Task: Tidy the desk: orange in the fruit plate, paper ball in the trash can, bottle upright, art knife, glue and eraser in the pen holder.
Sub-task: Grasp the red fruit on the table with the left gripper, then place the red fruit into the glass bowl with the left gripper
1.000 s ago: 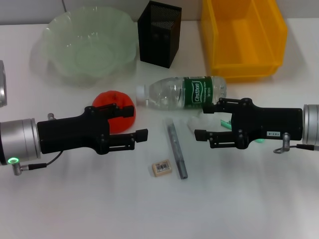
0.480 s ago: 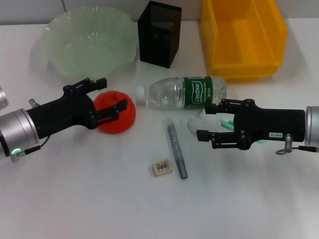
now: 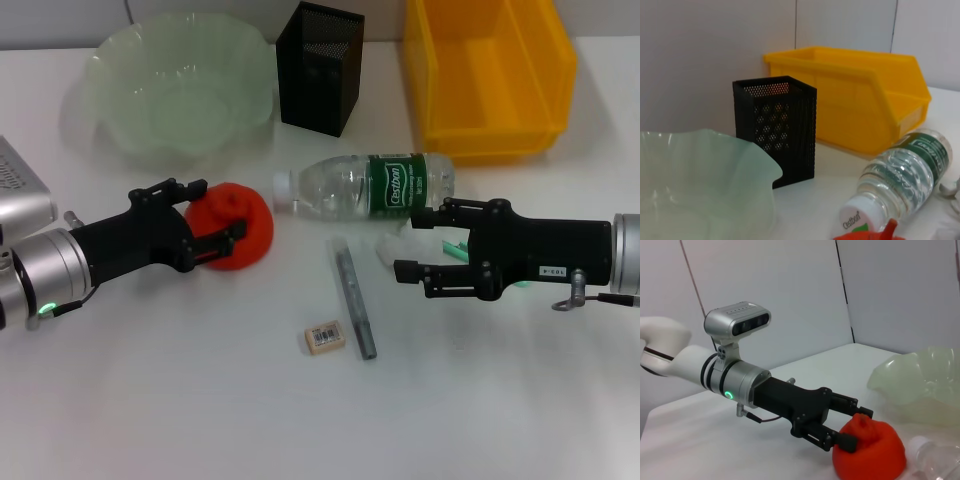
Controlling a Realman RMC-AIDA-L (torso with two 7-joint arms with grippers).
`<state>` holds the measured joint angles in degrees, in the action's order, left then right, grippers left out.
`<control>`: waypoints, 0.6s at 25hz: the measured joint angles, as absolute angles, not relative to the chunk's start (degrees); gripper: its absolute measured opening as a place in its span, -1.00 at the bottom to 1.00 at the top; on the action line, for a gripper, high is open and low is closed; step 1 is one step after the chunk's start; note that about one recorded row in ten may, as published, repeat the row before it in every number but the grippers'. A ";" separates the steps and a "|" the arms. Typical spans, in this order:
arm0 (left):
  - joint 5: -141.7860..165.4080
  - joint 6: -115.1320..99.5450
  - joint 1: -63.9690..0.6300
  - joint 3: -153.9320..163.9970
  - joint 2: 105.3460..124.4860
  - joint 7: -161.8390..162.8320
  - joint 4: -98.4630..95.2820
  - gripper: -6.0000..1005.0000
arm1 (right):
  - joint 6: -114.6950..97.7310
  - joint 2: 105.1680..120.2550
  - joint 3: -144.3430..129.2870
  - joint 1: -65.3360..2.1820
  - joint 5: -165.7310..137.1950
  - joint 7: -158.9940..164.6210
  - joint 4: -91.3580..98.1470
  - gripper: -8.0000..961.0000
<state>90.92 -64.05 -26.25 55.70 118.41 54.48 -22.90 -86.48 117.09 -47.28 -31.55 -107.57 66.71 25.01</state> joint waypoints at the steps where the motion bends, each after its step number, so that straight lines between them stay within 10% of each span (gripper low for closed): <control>1: 90.91 -63.72 -26.31 55.88 118.41 54.50 -22.89 0.43 | -86.45 117.11 -47.28 -31.55 -107.55 66.71 25.04 0.64; 8: 90.39 -62.82 -26.25 55.46 118.39 54.90 -22.99 0.39 | -86.30 117.15 -47.22 -31.55 -107.39 66.71 25.04 0.64; 15: 90.36 -68.90 -24.81 55.23 117.96 54.99 -23.86 -0.42 | -86.21 117.16 -47.19 -31.55 -107.33 66.71 24.98 0.64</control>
<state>90.36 -68.90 -24.81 55.23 117.96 54.99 -23.86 -86.21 117.16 -47.19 -31.55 -107.33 66.71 24.98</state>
